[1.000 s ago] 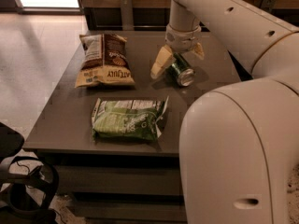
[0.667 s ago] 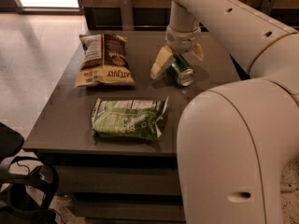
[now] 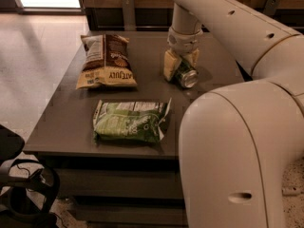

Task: Place green can upright

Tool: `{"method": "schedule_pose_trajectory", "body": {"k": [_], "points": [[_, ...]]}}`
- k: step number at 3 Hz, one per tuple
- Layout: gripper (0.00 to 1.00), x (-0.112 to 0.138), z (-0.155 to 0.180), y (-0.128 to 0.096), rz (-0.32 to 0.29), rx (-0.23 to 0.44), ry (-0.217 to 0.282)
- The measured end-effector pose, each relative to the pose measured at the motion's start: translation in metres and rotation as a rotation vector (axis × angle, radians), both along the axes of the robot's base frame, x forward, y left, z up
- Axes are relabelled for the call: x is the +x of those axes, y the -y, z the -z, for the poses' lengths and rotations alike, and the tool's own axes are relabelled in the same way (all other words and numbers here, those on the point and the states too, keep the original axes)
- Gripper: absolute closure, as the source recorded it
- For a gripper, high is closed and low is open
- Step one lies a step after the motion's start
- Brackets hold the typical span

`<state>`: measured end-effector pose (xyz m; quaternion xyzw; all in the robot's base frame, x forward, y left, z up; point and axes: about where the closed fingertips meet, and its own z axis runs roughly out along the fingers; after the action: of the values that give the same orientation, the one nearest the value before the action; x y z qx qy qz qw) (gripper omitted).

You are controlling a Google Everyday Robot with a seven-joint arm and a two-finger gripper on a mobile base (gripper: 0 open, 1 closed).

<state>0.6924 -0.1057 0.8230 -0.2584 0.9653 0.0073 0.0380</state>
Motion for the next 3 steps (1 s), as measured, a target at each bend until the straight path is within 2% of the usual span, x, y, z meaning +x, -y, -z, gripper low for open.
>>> {"method": "schedule_pose_trajectory", "body": {"k": [2,3], "points": [[0.90,0.0054,0.0050,-0.0031,-0.002,0.005,0.012],[1.00,0.0061,0.0028,-0.0029,-0.007,0.010,0.018]]}}
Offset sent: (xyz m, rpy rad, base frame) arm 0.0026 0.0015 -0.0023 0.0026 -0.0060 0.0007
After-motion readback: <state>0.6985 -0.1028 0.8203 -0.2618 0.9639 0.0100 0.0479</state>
